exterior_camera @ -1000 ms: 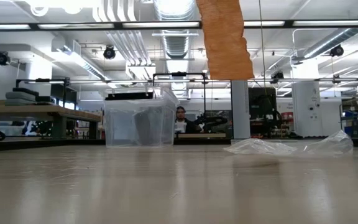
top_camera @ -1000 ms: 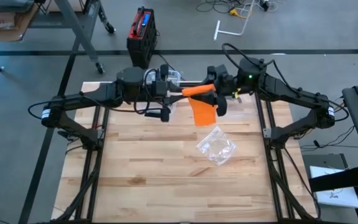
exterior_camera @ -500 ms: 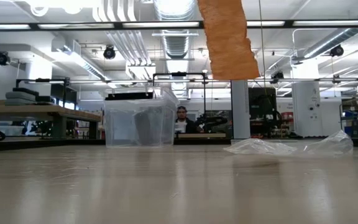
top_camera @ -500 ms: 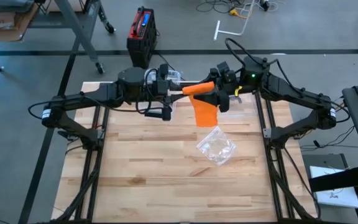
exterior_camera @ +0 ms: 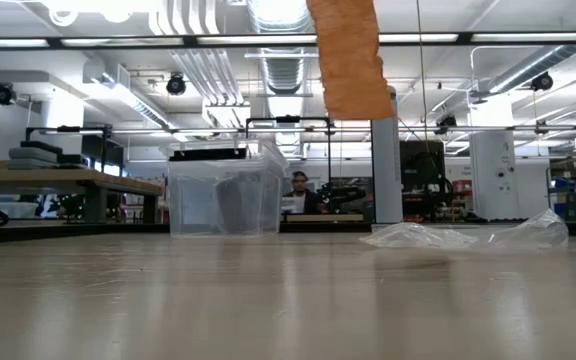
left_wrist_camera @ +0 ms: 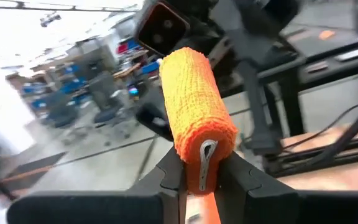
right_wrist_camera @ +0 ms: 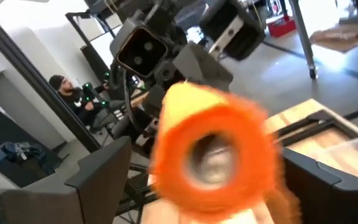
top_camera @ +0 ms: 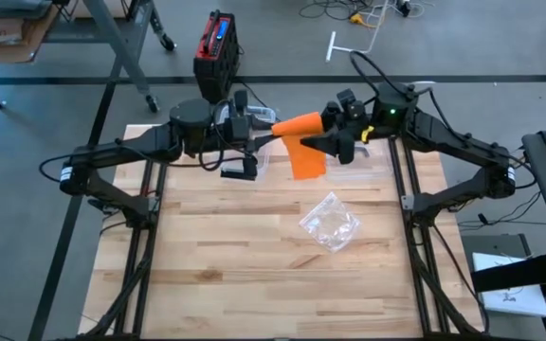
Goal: Roll bandage
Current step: Roll the orange bandage
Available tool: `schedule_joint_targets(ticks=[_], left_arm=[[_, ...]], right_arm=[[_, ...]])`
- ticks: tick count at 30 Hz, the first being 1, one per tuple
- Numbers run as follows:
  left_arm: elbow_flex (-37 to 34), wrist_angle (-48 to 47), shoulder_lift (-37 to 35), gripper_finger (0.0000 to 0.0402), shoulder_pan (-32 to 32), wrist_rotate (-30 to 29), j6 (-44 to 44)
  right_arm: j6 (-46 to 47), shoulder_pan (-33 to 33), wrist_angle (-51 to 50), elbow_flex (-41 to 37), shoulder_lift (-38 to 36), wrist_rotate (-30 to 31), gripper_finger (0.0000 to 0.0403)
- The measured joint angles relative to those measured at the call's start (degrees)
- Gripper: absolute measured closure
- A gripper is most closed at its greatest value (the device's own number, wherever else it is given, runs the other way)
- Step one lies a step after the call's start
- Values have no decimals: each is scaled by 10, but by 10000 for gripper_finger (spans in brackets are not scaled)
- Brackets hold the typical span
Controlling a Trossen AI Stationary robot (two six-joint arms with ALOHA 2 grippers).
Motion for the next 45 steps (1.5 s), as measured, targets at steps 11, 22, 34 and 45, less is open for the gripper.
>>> schedule_joint_targets(ticks=[11,22,34,45], left_arm=[[0,20,18,356,0,-6,28],[0,38,33,356,-1,-16,121],[0,58,50,348,-1,-57,177],[0,30,42,252,-1,-32,87]], right_arm=[[20,0,16,0,8,-1,89],[80,0,26,0,12,5,95],[96,-2,27,0,26,12,167],[-37,-2,34,0,23,1,278]])
